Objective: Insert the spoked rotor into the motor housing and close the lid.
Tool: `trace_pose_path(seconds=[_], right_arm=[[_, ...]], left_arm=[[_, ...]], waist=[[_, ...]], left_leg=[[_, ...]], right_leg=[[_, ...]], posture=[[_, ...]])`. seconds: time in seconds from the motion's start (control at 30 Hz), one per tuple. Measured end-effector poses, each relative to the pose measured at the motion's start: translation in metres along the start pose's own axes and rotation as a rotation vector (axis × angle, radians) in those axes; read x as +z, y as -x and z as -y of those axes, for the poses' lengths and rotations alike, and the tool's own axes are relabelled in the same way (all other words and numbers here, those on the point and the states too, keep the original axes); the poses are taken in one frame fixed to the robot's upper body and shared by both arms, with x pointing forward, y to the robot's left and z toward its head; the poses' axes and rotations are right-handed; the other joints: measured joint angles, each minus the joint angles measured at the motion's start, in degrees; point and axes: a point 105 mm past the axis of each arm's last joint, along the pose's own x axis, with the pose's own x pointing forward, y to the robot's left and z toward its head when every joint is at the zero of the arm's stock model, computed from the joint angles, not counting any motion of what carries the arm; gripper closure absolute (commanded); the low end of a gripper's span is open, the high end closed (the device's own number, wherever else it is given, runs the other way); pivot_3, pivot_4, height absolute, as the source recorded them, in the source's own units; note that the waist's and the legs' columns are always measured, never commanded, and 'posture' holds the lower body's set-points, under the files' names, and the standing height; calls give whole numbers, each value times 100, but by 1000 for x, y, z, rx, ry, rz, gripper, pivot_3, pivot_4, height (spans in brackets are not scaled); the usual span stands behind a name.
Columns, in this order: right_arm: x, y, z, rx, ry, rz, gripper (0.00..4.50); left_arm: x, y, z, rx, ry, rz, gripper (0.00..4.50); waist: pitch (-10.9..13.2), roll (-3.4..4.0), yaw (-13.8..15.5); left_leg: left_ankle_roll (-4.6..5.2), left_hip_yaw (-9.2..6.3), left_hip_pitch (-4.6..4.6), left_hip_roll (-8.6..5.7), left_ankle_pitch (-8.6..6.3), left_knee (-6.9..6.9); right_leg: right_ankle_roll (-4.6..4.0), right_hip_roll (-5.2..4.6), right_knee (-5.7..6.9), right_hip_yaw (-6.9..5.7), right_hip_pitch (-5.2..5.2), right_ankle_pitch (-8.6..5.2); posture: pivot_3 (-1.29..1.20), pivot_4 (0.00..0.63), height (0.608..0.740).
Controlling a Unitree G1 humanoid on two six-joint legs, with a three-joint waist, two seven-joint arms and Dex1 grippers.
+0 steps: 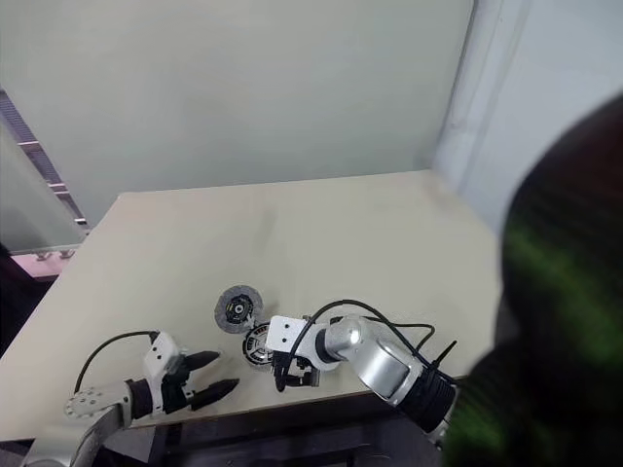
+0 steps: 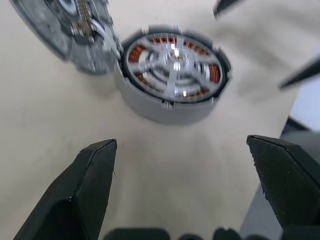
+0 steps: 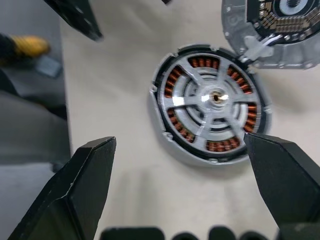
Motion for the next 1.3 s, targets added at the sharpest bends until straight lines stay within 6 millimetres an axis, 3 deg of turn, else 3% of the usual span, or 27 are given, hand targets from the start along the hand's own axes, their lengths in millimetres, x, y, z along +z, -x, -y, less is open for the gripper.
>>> trace_pose_path(seconds=[0.6, 0.7, 0.93, 1.1, 1.3], right_arm=[[-19, -19, -10, 27, 95, -89, 25], [-20, -22, -11, 31, 93, -91, 606], [-17, -25, -2, -7, 134, -103, 2970], [-9, -28, -4, -4, 152, -74, 4373], [-9, -31, -8, -1, 129, -75, 4468]], left_arm=[[5, -5, 3, -15, -14, 19, 0], [6, -7, 5, -22, -15, 22, 0], [7, -10, 6, -24, -12, 30, 0], [6, -12, 8, -26, -7, 35, 0], [4, -11, 9, -25, -2, 31, 0]], waist=[[0, -1, 16], [-1, -1, 15], [-3, -3, 16], [-11, -15, 1], [-11, -16, 16]], left_leg=[[0, -1, 0, 0, 0, 0], [0, -1, 1, 0, 0, 0], [0, -1, 3, -1, 0, 0], [-1, -1, 11, 4, 1, 0], [-2, -2, 10, 2, 1, 11]], right_leg=[[7, 0, 1, -1, 0, 4], [7, 0, 1, 0, 1, 4], [8, 0, 2, 0, 3, 5], [3, 1, 12, -3, 6, 2], [-1, 0, 14, -4, 8, -1]], posture=[[0, 0, 740], [0, 0, 740], [0, 0, 740], [0, 0, 740], [0, 0, 740]])
